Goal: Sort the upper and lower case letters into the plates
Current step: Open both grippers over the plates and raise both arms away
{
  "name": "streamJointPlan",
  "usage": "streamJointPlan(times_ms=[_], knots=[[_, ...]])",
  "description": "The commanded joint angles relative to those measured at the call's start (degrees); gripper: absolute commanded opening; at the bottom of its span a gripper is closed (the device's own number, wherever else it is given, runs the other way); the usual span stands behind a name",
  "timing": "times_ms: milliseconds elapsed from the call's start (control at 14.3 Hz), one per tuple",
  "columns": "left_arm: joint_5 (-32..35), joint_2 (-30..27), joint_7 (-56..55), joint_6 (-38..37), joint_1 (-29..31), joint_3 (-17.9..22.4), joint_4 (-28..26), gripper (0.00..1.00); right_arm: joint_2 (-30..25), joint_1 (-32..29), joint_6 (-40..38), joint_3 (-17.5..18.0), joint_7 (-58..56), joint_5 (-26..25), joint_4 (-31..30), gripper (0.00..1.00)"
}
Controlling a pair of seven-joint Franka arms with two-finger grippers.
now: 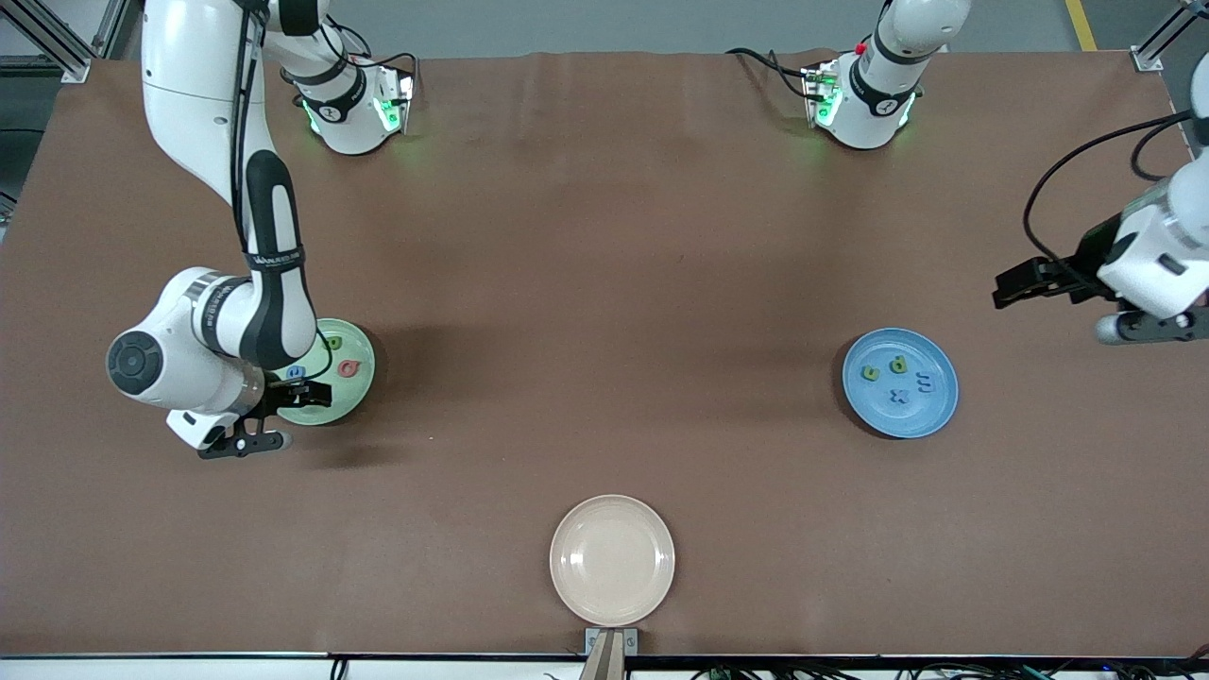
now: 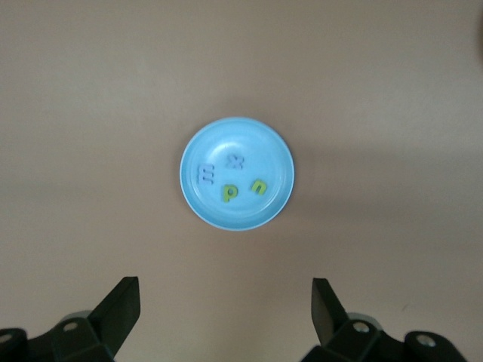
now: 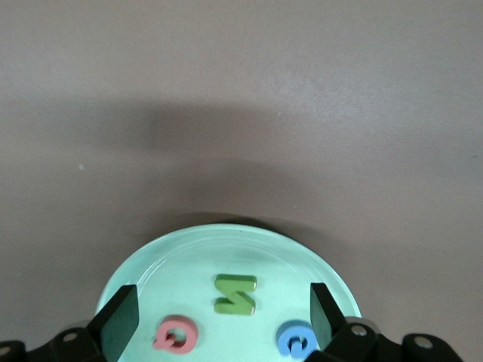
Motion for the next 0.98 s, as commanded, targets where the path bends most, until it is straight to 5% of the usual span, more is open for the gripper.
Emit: streamJointPlan(times_ms=[0,561,631,911], knots=[[-0.9,0.0,0.8,-2.0,0.0,-0.2,4.1,1.00,-3.1,0.1,-6.2,-2.6,2.0,-0.8,2.1,1.00],[-0.6,0.2,2.1,-2.0,0.0,-0.1,5.2,1.00,-6.6,0.7,-10.7,-5.8,5.5,-1.5,5.0,1.00],[-0.6,0.2,2.3,-2.0,0.0,-0.2,5.2,1.00,-6.9,-1.5,-14.8,-4.8,8.3,-4.2,8.2,1.00],[-0.6,0.2,2.6,-2.0,0.0,-0.2,5.2,1.00,-10.4,-11.5,-23.3,9.5,20.9,-15.7,16.7,1.00]])
